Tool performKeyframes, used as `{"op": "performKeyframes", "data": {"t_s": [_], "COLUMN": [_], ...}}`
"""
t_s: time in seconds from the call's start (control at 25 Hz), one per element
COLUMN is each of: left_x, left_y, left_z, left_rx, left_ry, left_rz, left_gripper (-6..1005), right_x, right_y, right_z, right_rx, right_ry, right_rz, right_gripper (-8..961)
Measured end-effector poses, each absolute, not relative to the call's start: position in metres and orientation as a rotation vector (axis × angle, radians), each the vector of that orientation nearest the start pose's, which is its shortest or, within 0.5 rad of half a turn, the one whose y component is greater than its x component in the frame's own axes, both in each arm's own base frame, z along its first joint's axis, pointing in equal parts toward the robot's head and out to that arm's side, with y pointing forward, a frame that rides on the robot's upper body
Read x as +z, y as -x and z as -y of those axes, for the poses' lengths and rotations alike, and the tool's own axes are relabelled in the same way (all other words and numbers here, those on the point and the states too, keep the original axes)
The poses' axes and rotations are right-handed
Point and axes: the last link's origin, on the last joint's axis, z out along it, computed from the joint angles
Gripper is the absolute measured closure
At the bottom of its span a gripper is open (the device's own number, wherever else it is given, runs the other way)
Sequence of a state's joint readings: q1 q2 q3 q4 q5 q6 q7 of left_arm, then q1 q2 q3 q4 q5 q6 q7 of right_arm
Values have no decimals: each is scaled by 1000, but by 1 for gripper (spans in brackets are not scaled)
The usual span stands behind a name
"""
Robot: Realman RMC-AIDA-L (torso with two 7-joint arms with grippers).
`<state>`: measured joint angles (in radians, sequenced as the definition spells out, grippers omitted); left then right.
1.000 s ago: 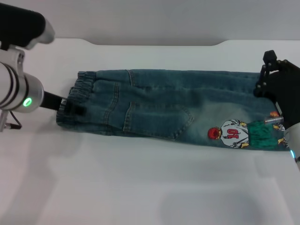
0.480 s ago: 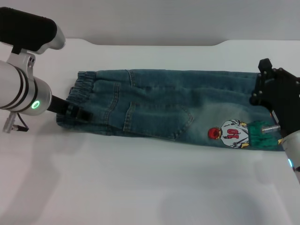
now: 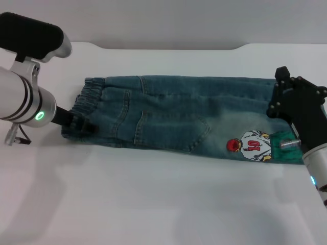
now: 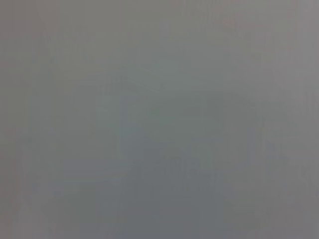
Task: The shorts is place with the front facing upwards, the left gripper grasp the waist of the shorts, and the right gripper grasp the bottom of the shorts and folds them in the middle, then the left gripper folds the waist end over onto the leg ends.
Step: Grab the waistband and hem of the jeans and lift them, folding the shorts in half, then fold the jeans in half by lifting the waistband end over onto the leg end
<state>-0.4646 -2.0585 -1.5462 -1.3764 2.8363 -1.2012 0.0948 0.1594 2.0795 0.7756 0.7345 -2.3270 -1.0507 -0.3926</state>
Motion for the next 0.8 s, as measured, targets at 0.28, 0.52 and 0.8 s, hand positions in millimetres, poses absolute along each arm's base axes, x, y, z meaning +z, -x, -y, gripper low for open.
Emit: {"op": "performKeyframes", "data": {"t_s": [0.28, 0.52, 0.8], "left_x": [-8, -9, -6], "left_y": [224, 223, 223], "left_z": [-371, -371, -369], "left_rx": [391, 408, 351], "left_ry": [2090, 2098, 2097], "left_rz": [1114, 1122, 1118], "left_gripper": [154, 155, 263], "right_x": [-61, -62, -59], "right_y": [-255, -254, -254], "right_z": [-285, -285, -284], "right_rx": [667, 669, 674], "right_ry": [1671, 1670, 1657], "right_rz": [-327, -327, -333], "right_gripper": [954, 955, 955]}}
